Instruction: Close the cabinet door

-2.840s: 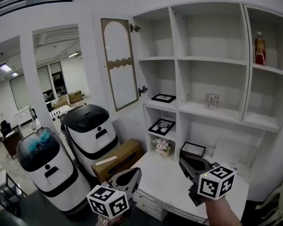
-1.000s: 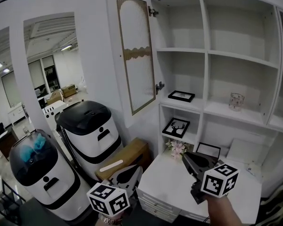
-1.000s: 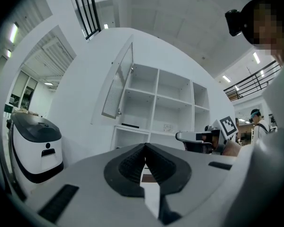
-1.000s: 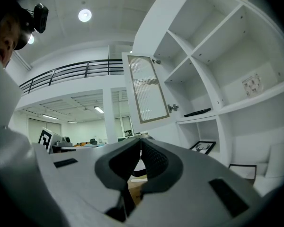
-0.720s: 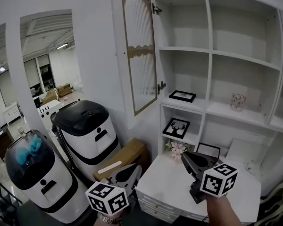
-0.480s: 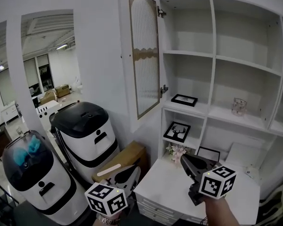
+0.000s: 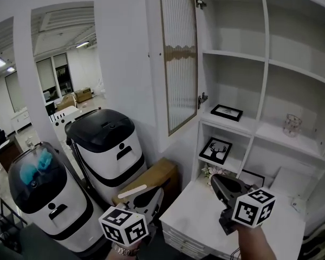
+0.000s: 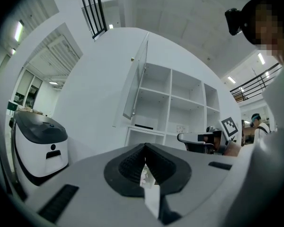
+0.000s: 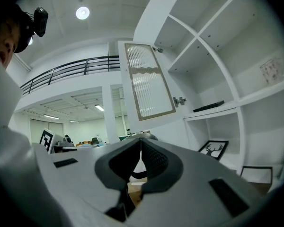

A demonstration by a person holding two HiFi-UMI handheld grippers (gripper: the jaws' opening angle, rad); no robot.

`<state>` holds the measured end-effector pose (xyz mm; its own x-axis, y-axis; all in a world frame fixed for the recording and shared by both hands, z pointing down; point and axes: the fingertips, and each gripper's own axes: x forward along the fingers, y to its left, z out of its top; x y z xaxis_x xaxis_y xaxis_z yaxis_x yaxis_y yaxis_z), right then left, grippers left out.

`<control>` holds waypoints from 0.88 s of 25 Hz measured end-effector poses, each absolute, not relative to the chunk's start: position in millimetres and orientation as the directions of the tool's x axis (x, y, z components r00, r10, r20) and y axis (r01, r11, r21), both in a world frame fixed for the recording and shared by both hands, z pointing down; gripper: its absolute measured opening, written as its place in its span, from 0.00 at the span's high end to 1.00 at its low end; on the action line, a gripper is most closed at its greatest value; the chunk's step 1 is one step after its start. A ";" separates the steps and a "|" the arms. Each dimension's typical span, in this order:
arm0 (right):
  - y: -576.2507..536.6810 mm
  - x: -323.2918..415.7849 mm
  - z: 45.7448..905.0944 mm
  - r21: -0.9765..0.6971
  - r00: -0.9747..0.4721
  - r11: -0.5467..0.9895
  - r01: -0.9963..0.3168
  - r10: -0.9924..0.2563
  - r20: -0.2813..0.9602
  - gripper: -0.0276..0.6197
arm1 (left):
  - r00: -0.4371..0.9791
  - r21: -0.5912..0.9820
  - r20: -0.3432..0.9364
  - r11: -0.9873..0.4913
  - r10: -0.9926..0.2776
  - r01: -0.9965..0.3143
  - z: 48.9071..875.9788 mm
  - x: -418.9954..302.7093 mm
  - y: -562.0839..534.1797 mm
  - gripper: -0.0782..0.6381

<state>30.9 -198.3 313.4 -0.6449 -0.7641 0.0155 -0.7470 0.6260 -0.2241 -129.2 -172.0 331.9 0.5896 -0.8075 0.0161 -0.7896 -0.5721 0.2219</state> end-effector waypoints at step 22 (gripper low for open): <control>-308.2 24.6 324.5 -0.272 -0.786 0.758 -0.593 -0.619 -0.011 0.95 | 0.431 0.185 0.055 -0.415 -0.900 -0.891 327.0 -121.4 -268.3 0.88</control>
<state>24.6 -308.2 324.5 -0.7856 -0.6186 -0.0108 -0.5931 0.7580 -0.2715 -121.4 -268.3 327.0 0.4314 -0.9005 0.0552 -0.8907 -0.4154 0.1847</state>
